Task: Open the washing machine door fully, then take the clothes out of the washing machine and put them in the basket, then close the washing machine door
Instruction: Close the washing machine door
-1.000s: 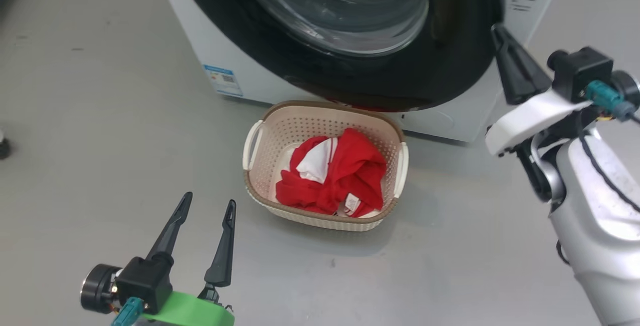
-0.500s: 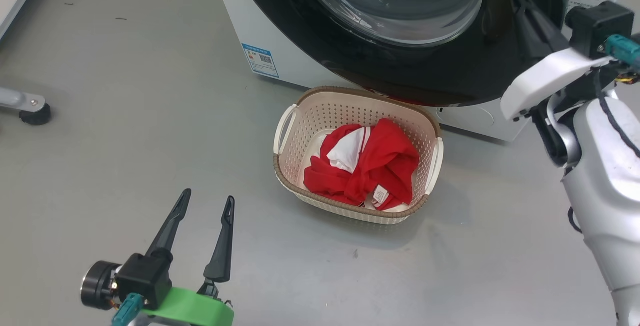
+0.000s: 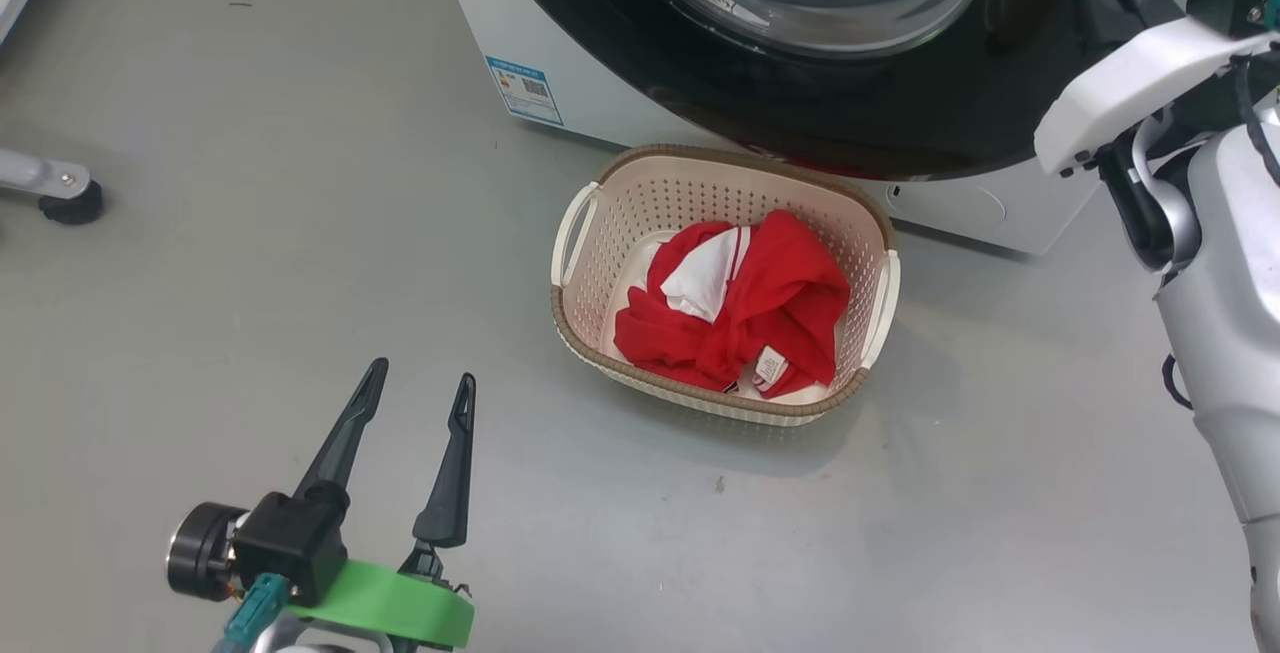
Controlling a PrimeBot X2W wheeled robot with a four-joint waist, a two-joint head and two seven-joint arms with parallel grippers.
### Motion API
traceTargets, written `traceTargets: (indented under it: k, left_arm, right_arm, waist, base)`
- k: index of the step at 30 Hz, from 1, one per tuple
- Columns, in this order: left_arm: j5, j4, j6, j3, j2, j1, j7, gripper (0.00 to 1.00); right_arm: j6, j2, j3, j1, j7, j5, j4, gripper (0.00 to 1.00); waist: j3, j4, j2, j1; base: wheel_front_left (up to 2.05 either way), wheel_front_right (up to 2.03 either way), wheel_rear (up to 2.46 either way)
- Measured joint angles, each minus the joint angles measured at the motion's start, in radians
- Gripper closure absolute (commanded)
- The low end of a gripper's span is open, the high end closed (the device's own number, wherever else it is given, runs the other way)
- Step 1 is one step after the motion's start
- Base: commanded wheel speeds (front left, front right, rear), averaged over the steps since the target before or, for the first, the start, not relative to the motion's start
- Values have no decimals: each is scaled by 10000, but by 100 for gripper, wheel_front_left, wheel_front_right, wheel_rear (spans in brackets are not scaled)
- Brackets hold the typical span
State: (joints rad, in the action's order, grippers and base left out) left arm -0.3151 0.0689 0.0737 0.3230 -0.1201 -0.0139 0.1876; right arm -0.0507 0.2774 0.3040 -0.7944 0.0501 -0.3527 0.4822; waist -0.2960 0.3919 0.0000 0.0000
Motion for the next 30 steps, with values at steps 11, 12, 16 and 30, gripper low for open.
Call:
traceTargets:
  k: [11, 12, 16, 30]
  left_arm:
    - [-2, 2, -96, 67, 127, -445, 92, 0]
    - [-2, -8, -100, 79, 144, -499, 119, 0]
    - [-2, -50, -174, 90, 150, -705, 155, 0]
    - [-2, -412, -309, 232, 280, -1178, 265, 0]
  right_arm:
    - [-96, 374, -104, -1329, -198, 21, 504, 100]
    - [-96, 414, -113, -1447, -198, 21, 575, 100]
    - [-96, 433, -163, -1823, -198, 23, 832, 100]
    - [-188, 142, -326, -2448, 127, -29, 1599, 100]
  waist:
    - [-613, 41, 0, 0]
    - [-677, 49, 0, 0]
    - [-887, 76, 0, 0]
    - [-1181, 39, 0, 0]
  base:
    - [0, 0, 0]
    - [0, 0, 0]
    - [0, 0, 0]
    - [0, 0, 0]
